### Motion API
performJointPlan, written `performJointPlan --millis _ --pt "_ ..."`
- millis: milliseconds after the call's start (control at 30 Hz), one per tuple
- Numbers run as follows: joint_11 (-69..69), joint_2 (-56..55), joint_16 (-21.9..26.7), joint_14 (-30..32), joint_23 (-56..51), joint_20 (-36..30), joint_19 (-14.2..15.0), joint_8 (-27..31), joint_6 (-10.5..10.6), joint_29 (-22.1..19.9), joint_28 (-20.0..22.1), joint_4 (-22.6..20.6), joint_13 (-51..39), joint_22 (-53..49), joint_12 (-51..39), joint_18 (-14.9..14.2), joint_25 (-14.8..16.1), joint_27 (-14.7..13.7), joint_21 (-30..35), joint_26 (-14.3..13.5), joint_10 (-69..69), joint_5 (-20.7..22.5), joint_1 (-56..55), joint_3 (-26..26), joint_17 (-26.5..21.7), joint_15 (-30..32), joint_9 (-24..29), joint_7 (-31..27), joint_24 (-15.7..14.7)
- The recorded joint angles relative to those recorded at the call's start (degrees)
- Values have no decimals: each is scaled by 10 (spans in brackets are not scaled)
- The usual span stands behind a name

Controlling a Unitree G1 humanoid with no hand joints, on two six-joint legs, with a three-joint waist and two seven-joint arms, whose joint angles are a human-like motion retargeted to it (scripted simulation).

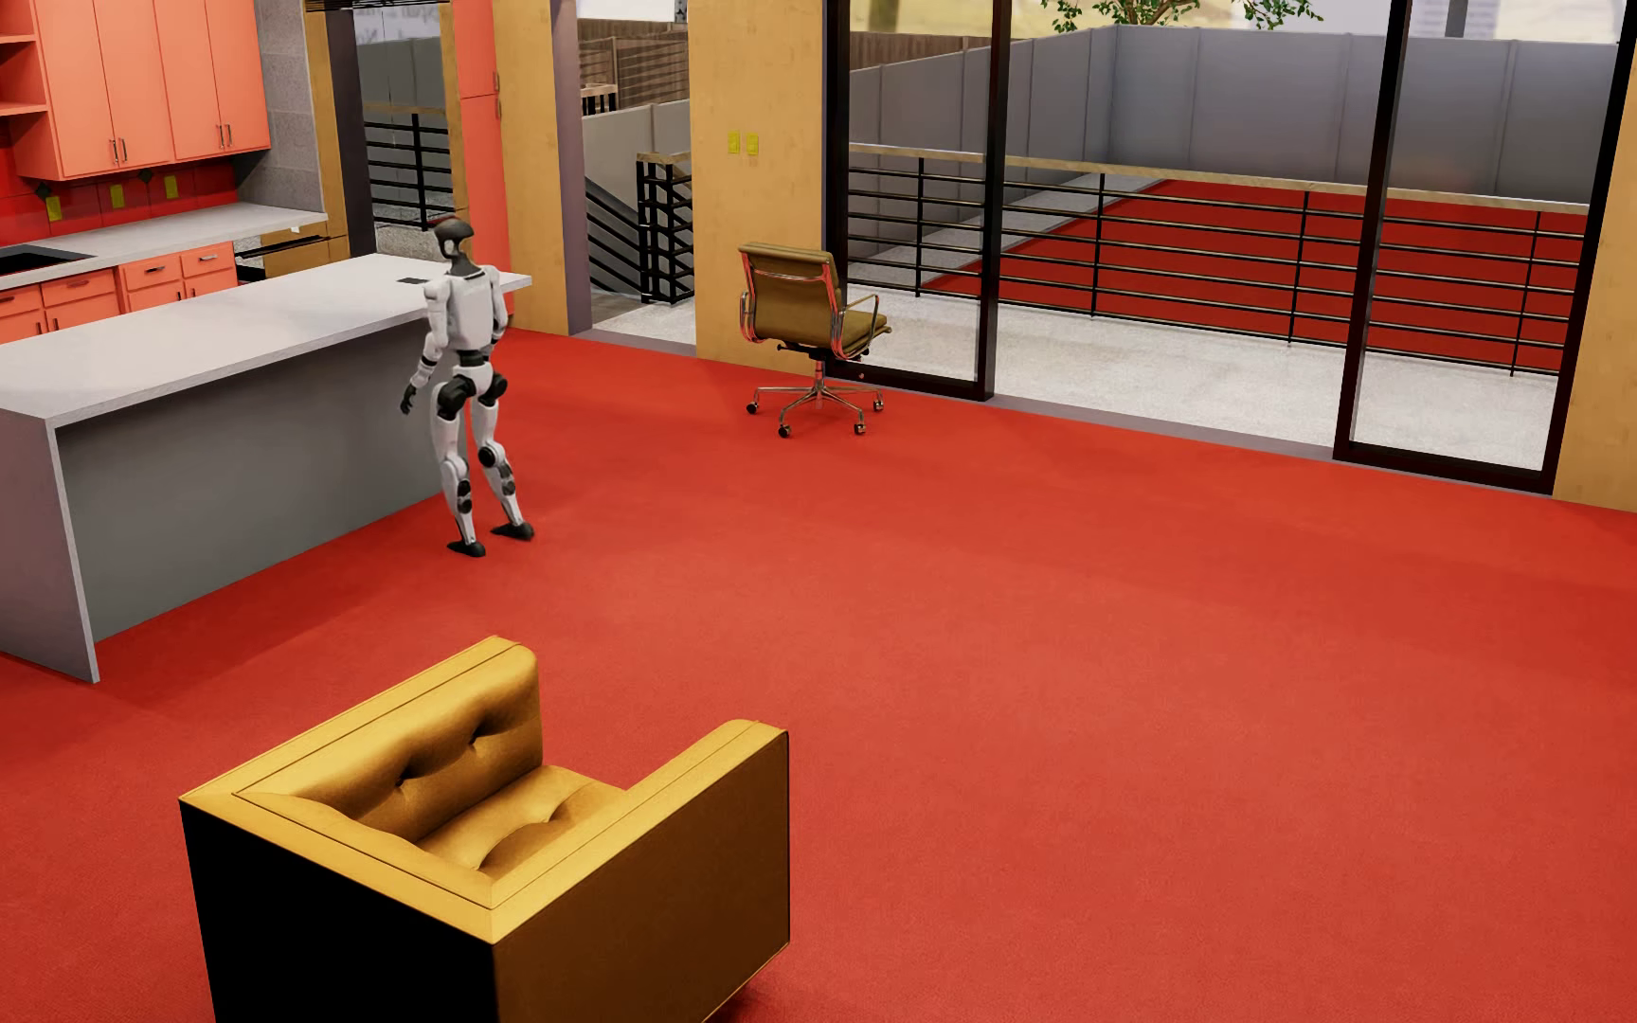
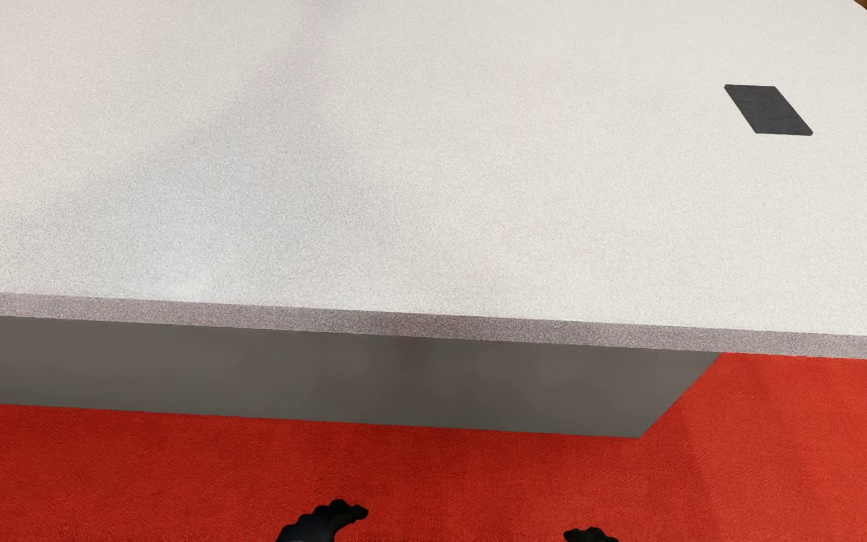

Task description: Walk to the counter

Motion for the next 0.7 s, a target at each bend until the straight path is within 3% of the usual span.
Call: performJointPlan --millis 100,167,267,333,700 --pt "-68 38 1 5 10 5 -38 -29 4 2 6 12 -2 4 11 -9 -2 1 3 6 -9 7 7 1 5 13 -2 -10 -6" --pt "-99 53 1 5 23 14 -45 -26 10 8 24 26 -12 5 29 -16 -8 4 11 14 -11 21 11 2 9 24 -3 -7 -11" --pt "-124 65 -9 4 30 8 -54 -19 19 0 83 47 -23 7 49 -28 -9 -5 6 63 -10 42 11 -1 12 33 -4 -3 3" --pt "-130 66 -13 5 27 -5 -60 -22 24 -10 94 56 -22 22 48 -35 -3 -10 -5 80 -7 51 7 -4 16 37 -6 -6 7" --pt "-109 36 -5 24 63 -38 -80 -69 53 -2 85 62 -27 -65 10 -53 -11 9 -3 29 65 59 -59 -9 8 36 -7 -21 -36"
